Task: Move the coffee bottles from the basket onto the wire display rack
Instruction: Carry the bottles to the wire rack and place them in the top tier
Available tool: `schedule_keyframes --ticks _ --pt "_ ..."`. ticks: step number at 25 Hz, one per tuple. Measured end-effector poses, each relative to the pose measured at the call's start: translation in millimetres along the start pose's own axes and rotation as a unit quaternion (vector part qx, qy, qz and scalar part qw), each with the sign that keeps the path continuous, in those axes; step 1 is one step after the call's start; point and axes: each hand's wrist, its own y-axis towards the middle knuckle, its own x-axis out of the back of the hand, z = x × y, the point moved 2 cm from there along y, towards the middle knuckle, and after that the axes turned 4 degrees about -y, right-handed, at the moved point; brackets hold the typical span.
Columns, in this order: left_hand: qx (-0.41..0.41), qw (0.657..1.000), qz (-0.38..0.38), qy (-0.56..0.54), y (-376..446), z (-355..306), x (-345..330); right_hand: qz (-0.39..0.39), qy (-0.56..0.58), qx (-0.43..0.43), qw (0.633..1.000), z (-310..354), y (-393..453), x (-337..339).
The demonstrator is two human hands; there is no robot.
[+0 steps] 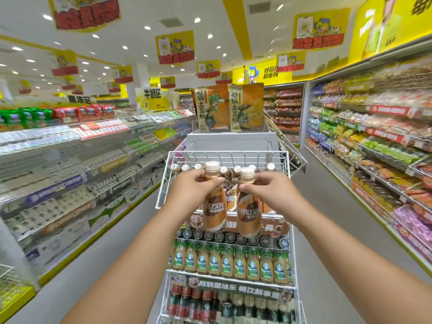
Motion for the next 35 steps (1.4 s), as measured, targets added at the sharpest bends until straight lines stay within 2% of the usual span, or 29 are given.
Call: schedule_keyframes --ticks 7,13,18,28,35 --pt "-0.005 0.999 0.034 -0.004 129.5 67.6 -8.3 -0.033 -0.024 -0.046 0.998 -36.5 108.6 -42.6" --pt "0.003 0.994 0.107 0.013 204.8 123.4 -32.5 -0.084 -0.067 -0.106 0.989 -83.4 164.9 -78.8" --pt "0.031 0.989 0.144 -0.006 231.5 148.3 -56.2 -0.089 -0.079 -0.14 0.983 -106.3 187.5 -86.5" --pt "0.1 0.987 0.12 0.023 249.1 174.2 -89.0 -0.082 -0.117 -0.2 0.969 -145.6 211.0 -90.1" --pt "0.121 0.982 0.131 0.058 255.8 177.9 -99.6 -0.092 -0.162 -0.198 0.962 -151.9 219.8 -99.9"
